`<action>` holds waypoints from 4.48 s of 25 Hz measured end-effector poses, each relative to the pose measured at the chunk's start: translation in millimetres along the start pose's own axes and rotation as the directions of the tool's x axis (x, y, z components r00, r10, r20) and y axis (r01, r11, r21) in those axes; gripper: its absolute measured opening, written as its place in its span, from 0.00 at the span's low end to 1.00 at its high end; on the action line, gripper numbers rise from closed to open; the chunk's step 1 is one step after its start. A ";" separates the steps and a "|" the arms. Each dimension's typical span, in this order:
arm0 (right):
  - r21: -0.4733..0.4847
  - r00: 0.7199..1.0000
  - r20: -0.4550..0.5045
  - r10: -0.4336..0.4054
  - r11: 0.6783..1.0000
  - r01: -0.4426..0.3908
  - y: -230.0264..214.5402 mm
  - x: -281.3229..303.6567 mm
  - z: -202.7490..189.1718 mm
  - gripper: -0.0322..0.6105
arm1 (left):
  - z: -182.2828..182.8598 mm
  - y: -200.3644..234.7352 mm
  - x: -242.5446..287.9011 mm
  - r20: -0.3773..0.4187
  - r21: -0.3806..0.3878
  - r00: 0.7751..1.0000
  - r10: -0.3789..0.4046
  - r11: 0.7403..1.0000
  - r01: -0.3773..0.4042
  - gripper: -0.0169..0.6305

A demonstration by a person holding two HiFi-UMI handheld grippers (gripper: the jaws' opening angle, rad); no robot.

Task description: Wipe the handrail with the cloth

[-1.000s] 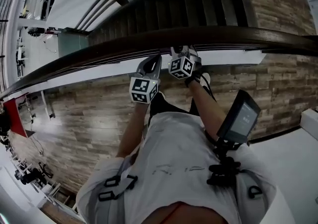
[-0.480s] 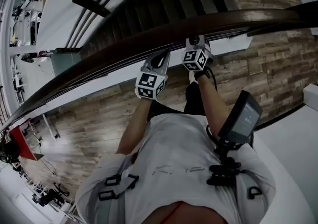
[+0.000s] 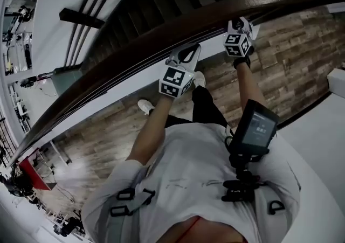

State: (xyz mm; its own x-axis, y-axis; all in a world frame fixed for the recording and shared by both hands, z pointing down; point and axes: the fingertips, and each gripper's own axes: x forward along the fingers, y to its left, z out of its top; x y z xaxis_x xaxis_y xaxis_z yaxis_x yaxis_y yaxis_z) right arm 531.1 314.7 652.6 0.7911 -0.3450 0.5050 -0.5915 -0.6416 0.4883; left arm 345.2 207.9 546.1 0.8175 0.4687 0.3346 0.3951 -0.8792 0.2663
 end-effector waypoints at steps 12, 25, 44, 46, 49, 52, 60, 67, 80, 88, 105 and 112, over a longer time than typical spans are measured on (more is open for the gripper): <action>0.086 0.985 -0.079 -0.151 0.984 0.157 -132.5 38.8 -47.3 0.11 | 22.3 -44.2 66.2 -0.002 0.020 0.996 -0.092 0.996 0.092 0.03; 0.202 0.999 0.045 0.003 0.979 -0.012 -28.5 -30.6 15.5 0.13 | -3.9 17.4 -53.6 0.054 -0.043 0.995 0.078 0.996 -0.076 0.03; -0.408 0.347 0.352 0.869 0.476 -0.779 590.9 -279.1 269.0 0.13 | -166.6 191.2 -520.6 0.001 -0.432 0.567 0.824 0.511 -0.743 0.03; -0.448 0.274 0.358 0.893 0.421 -0.788 638.5 -299.1 289.5 0.13 | -185.9 200.6 -568.8 -0.021 -0.450 0.498 0.867 0.437 -0.779 0.03; -0.497 0.206 0.349 0.914 0.367 -0.786 705.9 -319.6 310.1 0.13 | -212.3 212.7 -631.3 -0.053 -0.459 0.417 0.907 0.349 -0.817 0.03; -0.533 0.190 0.317 0.929 0.341 -0.775 765.5 -324.4 313.5 0.13 | -231.5 222.2 -673.0 -0.076 -0.467 0.367 0.927 0.293 -0.835 0.03; -0.553 0.330 0.190 0.925 0.379 -0.742 945.9 -279.0 295.2 0.13 | -303.2 240.7 -739.6 -0.143 -0.493 0.360 0.922 0.250 -0.833 0.03; -0.523 0.486 0.030 0.874 0.428 -0.737 976.0 -217.8 278.7 0.13 | -294.8 239.6 -716.6 -0.185 -0.476 0.412 0.892 0.285 -0.832 0.03; -0.422 0.583 -0.056 0.811 0.510 -0.750 881.2 -178.4 216.8 0.13 | -271.2 240.2 -625.3 -0.150 -0.449 0.570 0.808 0.458 -0.767 0.03; -0.284 0.649 -0.092 0.755 0.605 -0.744 780.7 -148.2 171.4 0.13 | -231.0 234.3 -549.1 -0.098 -0.404 0.661 0.744 0.577 -0.709 0.03; 0.100 0.824 -0.144 0.548 0.837 -0.539 553.2 -67.1 46.8 0.13 | -220.6 163.5 -353.0 -0.152 -0.257 0.870 0.468 0.832 -0.492 0.03; 0.181 0.888 -0.152 0.434 0.896 -0.407 410.2 -30.6 -13.4 0.13 | -187.7 105.2 -234.0 -0.175 -0.179 0.925 0.337 0.913 -0.366 0.03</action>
State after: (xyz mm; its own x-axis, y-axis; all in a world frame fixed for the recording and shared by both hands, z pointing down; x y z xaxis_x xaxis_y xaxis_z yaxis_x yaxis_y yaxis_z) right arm 262.2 71.2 847.0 0.4224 -0.4809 0.7683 -0.8234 -0.5580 0.1035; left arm 116.7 21.8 665.5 0.8159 0.1524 0.5577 -0.0135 -0.9593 0.2820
